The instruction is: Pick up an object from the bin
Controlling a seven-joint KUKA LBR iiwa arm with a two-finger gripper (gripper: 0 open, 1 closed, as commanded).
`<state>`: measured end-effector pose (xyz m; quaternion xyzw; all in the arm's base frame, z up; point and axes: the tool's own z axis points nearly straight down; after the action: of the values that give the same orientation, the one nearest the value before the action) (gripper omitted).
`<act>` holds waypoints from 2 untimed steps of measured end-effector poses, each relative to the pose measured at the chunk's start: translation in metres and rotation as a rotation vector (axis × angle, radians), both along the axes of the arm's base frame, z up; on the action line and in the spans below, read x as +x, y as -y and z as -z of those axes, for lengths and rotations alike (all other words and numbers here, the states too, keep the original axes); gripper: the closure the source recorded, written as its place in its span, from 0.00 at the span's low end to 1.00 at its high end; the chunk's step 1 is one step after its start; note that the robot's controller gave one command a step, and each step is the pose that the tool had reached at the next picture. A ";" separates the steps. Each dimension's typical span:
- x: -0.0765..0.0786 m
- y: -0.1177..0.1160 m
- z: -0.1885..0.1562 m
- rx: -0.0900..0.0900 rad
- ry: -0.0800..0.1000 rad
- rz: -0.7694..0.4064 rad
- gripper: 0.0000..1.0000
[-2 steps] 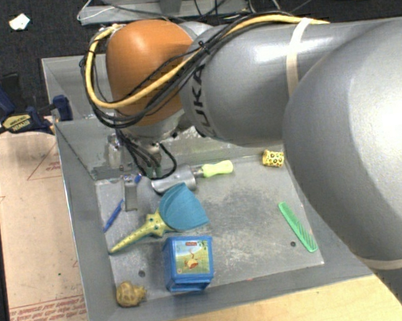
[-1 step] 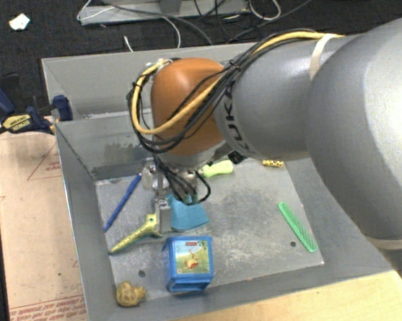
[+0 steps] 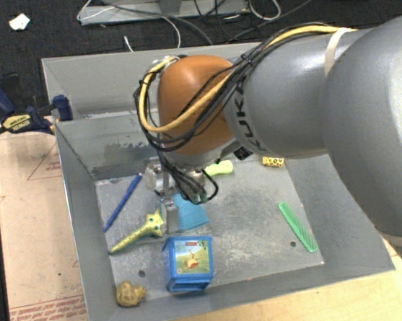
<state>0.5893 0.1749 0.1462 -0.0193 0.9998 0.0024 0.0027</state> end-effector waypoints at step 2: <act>-0.005 0.040 0.007 0.004 -0.003 0.515 0.00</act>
Offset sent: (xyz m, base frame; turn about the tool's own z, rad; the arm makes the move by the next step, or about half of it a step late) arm -0.0111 -0.0503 0.0102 0.5754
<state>0.5839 0.1346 0.1392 0.2358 0.9718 0.0034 0.0017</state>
